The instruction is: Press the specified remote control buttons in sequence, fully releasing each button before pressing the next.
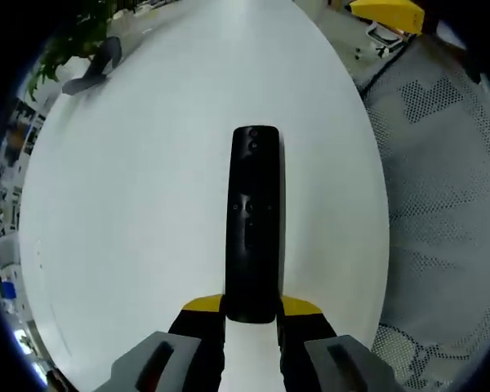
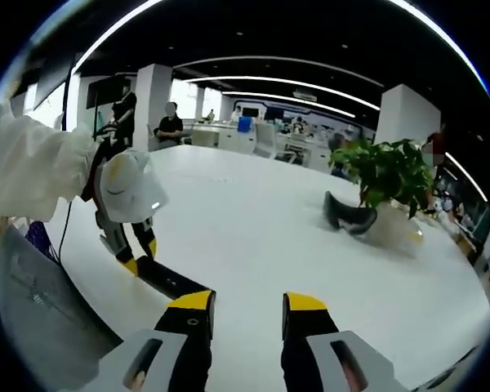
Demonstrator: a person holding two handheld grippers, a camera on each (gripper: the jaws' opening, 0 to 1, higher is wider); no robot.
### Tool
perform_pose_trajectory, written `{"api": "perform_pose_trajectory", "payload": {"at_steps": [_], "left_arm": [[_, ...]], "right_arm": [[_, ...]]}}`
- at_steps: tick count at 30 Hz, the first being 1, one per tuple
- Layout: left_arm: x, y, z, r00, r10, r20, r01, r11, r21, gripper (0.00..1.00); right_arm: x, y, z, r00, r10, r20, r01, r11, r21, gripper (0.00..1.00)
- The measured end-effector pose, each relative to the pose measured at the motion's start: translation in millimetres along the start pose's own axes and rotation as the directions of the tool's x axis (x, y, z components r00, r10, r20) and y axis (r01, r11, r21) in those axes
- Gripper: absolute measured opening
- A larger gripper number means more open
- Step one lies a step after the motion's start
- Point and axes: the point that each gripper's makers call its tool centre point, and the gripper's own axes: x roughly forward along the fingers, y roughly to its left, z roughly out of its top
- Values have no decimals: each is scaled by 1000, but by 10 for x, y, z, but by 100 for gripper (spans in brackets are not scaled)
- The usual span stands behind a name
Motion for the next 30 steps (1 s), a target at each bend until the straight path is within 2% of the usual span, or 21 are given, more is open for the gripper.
{"api": "perform_pose_trajectory", "payload": {"at_steps": [17,30], "left_arm": [[-11,-251,-6,998,4,56,-3,1000,-16,23],[-15,-401,23,999,-2,42,2,1000,-7,23]], "right_arm": [[20,64,-74,998,33,-53,-34,999,-6,12],[10,50,-85,997,43,-57,-42,999,25,4]]}}
